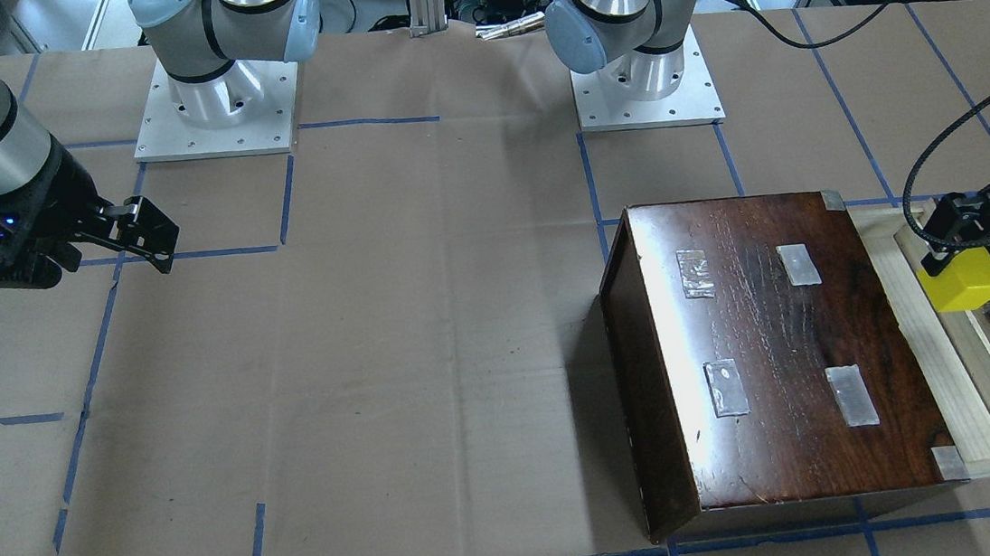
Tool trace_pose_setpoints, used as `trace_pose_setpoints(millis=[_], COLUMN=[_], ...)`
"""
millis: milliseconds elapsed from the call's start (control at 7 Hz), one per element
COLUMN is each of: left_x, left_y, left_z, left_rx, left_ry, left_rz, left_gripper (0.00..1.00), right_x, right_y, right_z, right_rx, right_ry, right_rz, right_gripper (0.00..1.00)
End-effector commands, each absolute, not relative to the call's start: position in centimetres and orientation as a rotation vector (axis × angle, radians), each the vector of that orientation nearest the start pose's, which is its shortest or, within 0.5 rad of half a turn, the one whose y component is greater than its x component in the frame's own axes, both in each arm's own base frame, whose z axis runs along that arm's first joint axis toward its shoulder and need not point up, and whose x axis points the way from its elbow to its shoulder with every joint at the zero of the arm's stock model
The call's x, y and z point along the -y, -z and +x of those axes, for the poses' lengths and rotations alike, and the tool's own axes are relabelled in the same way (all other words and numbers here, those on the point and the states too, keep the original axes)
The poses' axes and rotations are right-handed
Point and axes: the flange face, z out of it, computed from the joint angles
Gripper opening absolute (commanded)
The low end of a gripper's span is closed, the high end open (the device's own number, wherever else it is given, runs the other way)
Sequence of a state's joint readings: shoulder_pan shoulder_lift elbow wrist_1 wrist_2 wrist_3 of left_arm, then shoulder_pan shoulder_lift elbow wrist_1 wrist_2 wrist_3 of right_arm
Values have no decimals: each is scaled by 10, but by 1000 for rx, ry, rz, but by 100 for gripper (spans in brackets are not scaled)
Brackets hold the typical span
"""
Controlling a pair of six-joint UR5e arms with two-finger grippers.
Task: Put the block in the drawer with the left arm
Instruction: 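Carry the yellow cube over the open drawer and lower it inside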
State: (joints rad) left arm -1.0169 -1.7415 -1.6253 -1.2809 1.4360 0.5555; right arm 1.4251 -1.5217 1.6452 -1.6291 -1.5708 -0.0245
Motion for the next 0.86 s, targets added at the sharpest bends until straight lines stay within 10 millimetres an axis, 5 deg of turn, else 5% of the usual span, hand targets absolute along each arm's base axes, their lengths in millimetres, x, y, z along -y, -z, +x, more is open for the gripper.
trace_pose_setpoints(millis=[0,429,571,714], left_x=[563,569,573,576], left_y=[-379,-362,-357,-358], left_z=[171,171,171,171], left_rx=[-3241,-3260,-3263,-3250], left_ry=[151,109,103,145], left_rz=[-7,-8,1,-3], left_gripper=[30,31,44,98], right_x=[517,517,517,517], right_y=[-432,-432,-432,-432], right_z=[59,59,59,59], right_rx=[-3129,-3129,-3129,-3129], right_ry=[-103,-103,-103,-103], right_rz=[190,190,190,190], right_gripper=[100,100,100,100])
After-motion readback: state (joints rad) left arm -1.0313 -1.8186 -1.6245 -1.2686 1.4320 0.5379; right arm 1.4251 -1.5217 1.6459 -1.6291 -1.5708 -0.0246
